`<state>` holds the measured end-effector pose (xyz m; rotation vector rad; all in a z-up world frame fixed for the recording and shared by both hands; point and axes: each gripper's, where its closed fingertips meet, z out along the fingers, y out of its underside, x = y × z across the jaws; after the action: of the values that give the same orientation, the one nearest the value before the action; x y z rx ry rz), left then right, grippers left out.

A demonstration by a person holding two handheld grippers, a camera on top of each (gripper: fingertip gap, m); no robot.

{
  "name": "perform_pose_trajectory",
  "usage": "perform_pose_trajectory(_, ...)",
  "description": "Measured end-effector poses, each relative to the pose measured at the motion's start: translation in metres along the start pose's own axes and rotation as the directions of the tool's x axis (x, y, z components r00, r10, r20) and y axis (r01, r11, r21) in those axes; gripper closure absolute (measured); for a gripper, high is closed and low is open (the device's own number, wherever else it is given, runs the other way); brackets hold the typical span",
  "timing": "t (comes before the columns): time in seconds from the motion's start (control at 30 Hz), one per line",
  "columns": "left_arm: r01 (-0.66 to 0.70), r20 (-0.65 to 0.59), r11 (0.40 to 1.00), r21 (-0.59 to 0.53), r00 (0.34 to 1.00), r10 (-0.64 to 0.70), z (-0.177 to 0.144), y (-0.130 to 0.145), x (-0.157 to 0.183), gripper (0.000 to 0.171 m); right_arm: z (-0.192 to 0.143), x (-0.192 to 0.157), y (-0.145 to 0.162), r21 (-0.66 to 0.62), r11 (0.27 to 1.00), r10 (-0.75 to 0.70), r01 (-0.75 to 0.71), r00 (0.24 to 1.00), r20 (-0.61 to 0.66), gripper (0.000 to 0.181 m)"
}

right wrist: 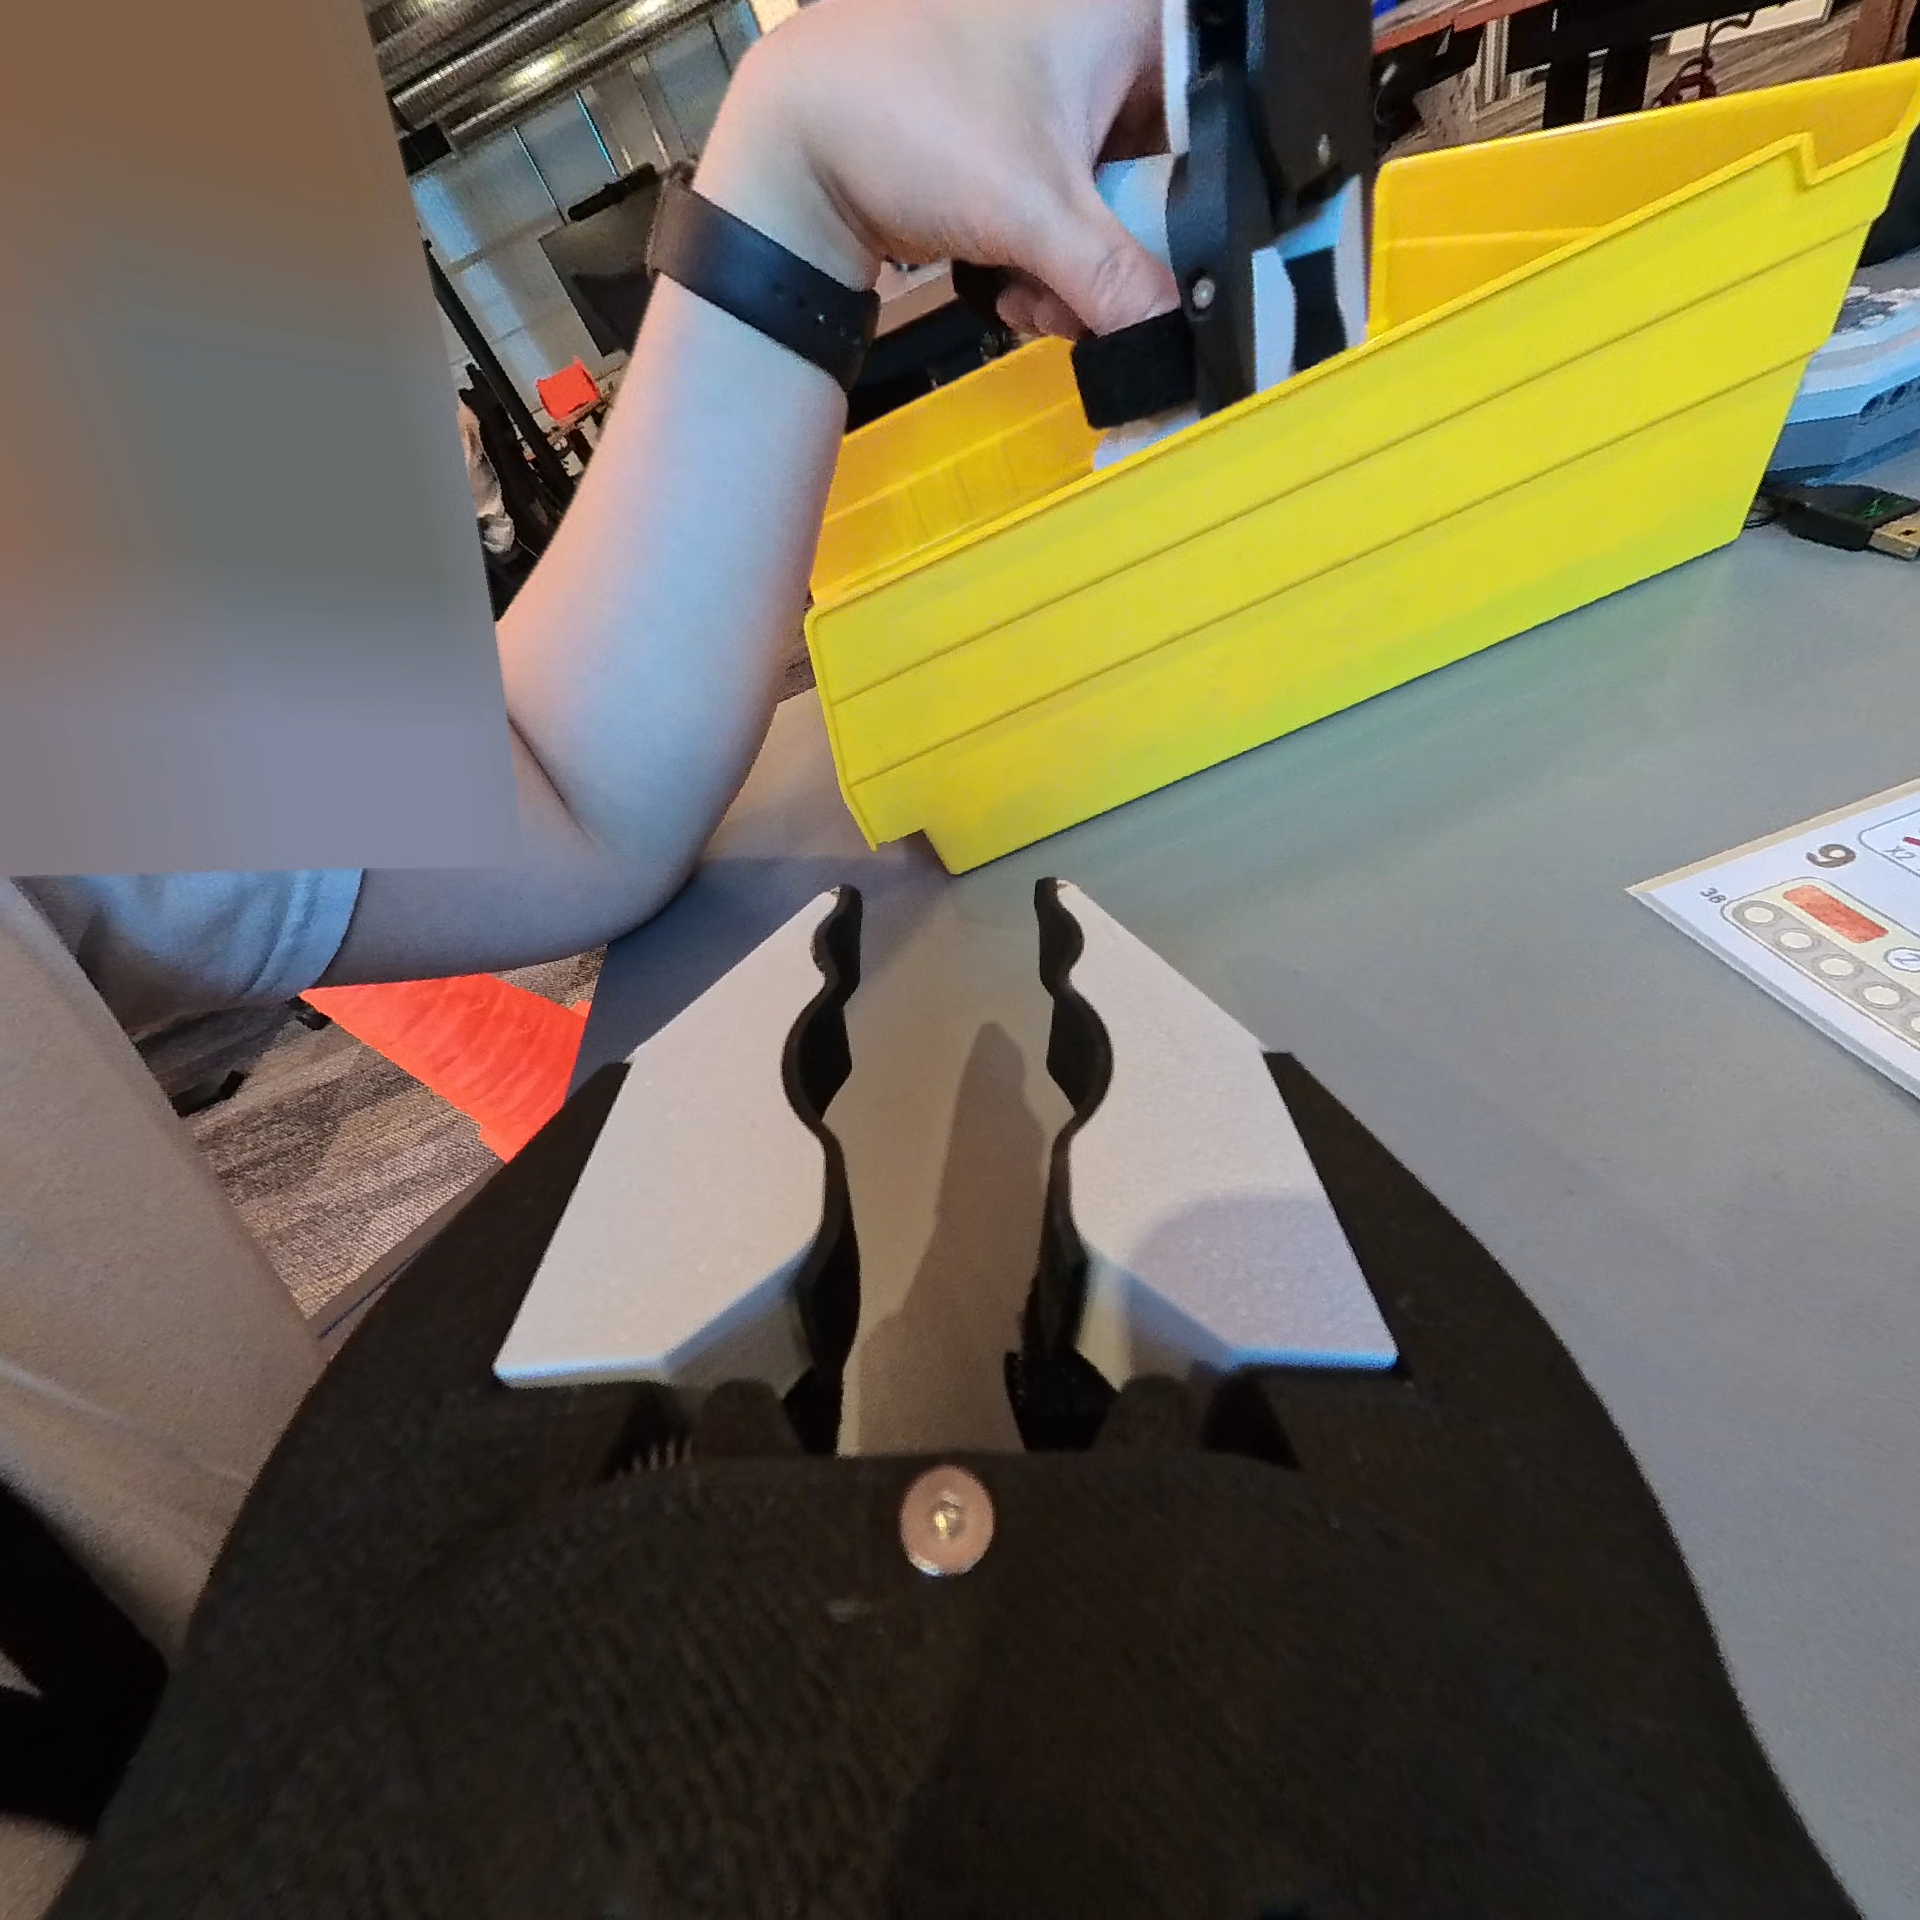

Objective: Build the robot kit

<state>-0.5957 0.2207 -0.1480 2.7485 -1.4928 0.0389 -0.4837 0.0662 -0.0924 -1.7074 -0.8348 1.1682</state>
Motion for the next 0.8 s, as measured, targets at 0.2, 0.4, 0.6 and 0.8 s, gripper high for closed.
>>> perform_pose_trajectory(0.2, -0.047, -0.052, 0.999, -0.011, 0.998, 0.047, 0.0, 0.007, 0.01, 0.14, 0.0, 0.0, 0.0, -0.002, 1.0, 0.008, -0.008, 1.0, 0.005, 0.148)
perform_pose_trajectory(0.4, 0.028, -0.033, 0.994, -0.109, 0.999, -0.032, -0.002, 0.044, -0.003, 0.152, 0.0, -0.001, 0.001, -0.005, 1.0, 0.01, -0.01, 1.0, 0.008, 0.148)
perform_pose_trajectory(0.6, 0.155, -0.02, 0.978, -0.14, 0.987, -0.16, -0.012, 0.072, -0.009, 0.153, 0.0, -0.001, 0.001, -0.007, 1.0, 0.017, -0.017, 1.0, 0.012, 0.148)
perform_pose_trajectory(0.8, 0.229, -0.063, 0.944, -0.236, 0.966, -0.25, -0.015, 0.104, 0.007, 0.159, 0.0, -0.001, 0.002, -0.011, 1.0, 0.024, -0.024, 1.0, 0.016, 0.148)
